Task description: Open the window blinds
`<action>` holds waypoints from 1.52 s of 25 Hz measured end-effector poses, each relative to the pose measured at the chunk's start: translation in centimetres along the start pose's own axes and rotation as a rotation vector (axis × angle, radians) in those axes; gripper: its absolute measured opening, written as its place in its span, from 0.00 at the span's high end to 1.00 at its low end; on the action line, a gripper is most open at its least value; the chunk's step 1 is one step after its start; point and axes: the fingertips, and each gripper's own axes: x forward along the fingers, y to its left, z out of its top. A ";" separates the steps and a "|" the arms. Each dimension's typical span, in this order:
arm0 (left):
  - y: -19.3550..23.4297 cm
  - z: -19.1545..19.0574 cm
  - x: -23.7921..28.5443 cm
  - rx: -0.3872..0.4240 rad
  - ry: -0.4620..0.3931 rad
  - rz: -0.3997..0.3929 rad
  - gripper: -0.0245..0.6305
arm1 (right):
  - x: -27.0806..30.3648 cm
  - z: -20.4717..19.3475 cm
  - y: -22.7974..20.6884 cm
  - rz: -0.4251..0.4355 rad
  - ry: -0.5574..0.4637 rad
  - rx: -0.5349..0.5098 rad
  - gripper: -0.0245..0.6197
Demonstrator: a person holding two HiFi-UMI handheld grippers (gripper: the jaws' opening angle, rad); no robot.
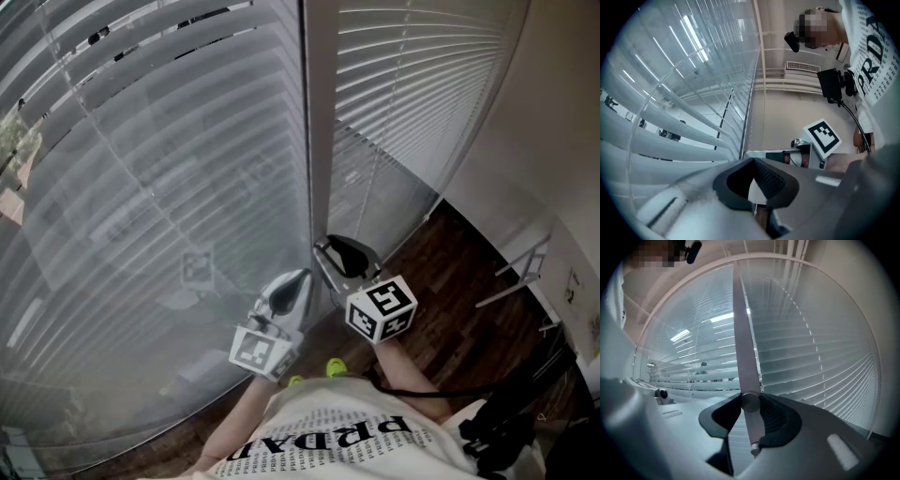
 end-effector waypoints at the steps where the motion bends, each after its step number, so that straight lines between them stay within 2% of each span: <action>1: 0.0 0.0 0.0 0.000 0.000 0.000 0.97 | 0.0 0.0 0.0 0.002 0.005 -0.020 0.76; 4: 0.0 0.1 0.0 0.001 -0.001 0.000 0.97 | 0.1 -0.1 0.3 0.004 0.040 -0.147 0.76; 9: 0.0 0.1 0.1 0.003 -0.003 -0.003 0.97 | 0.0 -0.3 1.1 -0.015 0.134 -0.502 0.76; 14: -0.1 0.1 0.1 0.007 -0.003 -0.007 0.97 | 0.3 -0.4 1.5 -0.049 0.178 -0.847 0.75; 16: -0.1 0.1 0.1 0.008 -0.004 -0.009 0.97 | 0.3 -0.6 1.4 -0.065 0.193 -0.947 0.75; 19: -0.1 0.1 0.2 0.005 -0.004 -0.012 0.97 | 0.3 -0.9 1.4 -0.091 0.204 -1.041 0.75; 23: -0.1 0.0 0.2 -0.001 -0.002 -0.011 0.97 | 0.3 -0.9 1.4 -0.121 0.198 -1.094 0.76; 27: -0.1 -0.1 0.3 0.001 -0.001 -0.016 0.97 | 0.3 -0.9 1.4 -0.129 0.190 -1.087 0.76; 38: -0.1 -0.1 0.3 -0.001 -0.002 -0.015 0.97 | 0.3 -0.7 1.3 -0.119 0.167 -0.926 0.76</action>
